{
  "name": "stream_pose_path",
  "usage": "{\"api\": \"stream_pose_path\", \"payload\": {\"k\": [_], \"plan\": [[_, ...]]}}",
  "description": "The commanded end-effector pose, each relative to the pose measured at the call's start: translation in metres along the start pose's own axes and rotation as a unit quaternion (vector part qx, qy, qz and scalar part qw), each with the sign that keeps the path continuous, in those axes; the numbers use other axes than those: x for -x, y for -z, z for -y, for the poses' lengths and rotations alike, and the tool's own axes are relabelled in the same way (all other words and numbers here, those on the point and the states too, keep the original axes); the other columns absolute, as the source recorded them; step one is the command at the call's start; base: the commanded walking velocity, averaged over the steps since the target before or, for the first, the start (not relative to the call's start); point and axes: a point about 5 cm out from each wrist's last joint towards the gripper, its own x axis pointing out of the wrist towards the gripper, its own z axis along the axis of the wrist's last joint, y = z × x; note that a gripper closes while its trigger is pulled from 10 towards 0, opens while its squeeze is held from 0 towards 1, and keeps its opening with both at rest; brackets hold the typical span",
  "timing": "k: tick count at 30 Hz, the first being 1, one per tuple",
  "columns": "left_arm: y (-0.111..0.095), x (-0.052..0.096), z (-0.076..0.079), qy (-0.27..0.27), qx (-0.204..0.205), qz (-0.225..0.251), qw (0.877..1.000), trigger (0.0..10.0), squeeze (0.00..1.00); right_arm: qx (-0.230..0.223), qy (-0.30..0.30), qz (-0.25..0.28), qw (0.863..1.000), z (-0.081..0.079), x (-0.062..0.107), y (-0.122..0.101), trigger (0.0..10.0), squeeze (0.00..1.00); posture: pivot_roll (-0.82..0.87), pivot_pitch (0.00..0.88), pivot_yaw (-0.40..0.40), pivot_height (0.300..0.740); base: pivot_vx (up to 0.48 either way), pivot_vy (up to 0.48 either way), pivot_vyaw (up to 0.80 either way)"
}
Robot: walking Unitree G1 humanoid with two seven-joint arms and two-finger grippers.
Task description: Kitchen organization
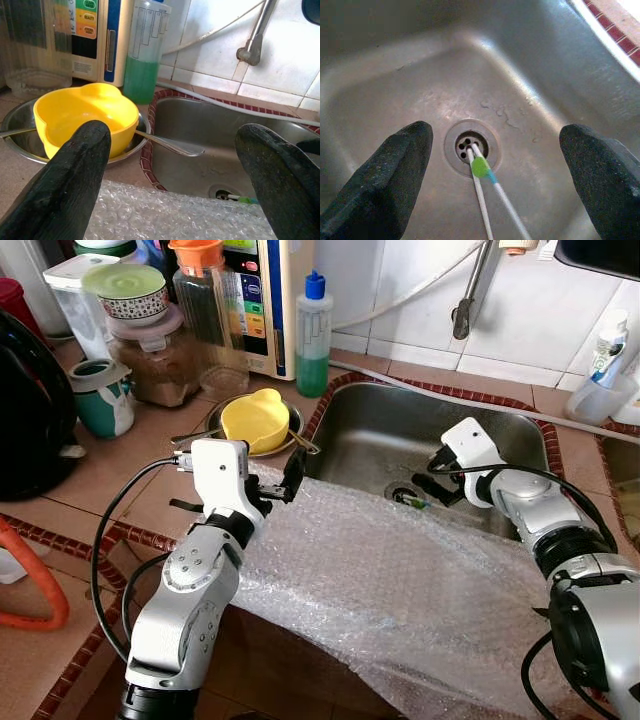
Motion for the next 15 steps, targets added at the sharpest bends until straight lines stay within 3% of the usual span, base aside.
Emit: {"api": "stream_pose_path", "payload": {"k": [1,2,3,4,5,6,13,15], "plan": [[-0.003,0.001,0.002,0.006,-0.008,0.008,1.0,10.0,0.0,0.005,0.015,0.023,1.0,0.008,0.002,-0.011,10.0,1.0,0.06,0.066,-0.014,0.74,0.0,0.0,0.0],[-0.003,0.001,0.002,0.004,-0.01,0.009,1.0,10.0,0.0,0.006,0.033,0.052,0.998,0.01,0.003,-0.019,10.0,1.0,0.07,0.065,-0.015,0.74,0.0,0.0,0.0],[-0.004,0.001,0.001,0.002,-0.012,0.012,1.0,10.0,0.0,0.003,0.043,0.069,0.997,0.012,0.004,-0.022,10.0,0.9,0.07,0.065,-0.015,0.74,0.0,0.0,0.0],[-0.006,0.001,-0.001,-0.006,-0.021,0.018,1.0,10.0,0.0,-0.003,0.059,0.09,0.994,0.014,0.005,-0.027,10.0,0.9,0.07,0.065,-0.016,0.74,0.0,0.0,0.0],[-0.008,0.001,-0.002,-0.012,-0.028,0.024,0.999,10.0,0.0,-0.004,0.069,0.108,0.992,0.015,0.006,-0.03,10.0,0.04,0.07,0.065,-0.016,0.74,0.0,0.0,0.0],[-0.01,0.0,-0.003,-0.016,-0.039,0.032,0.999,10.0,0.0,-0.006,0.085,0.13,0.988,0.016,0.008,-0.033,10.0,0.0,0.06,0.066,-0.014,0.74,0.0,0.0,0.0],[-0.017,-0.002,-0.002,-0.01,-0.059,0.049,0.997,10.0,0.0,-0.055,0.142,0.195,0.969,0.015,0.02,-0.031,10.0,0.0,0.05,0.065,-0.004,0.74,0.0,0.0,0.0],[-0.018,-0.004,0.001,-0.002,-0.079,0.055,0.995,10.0,0.0,-0.069,0.174,0.221,0.957,0.01,0.031,-0.026,10.0,0.0,0.03,0.062,0.008,0.74,0.0,0.0,0.0]]}}
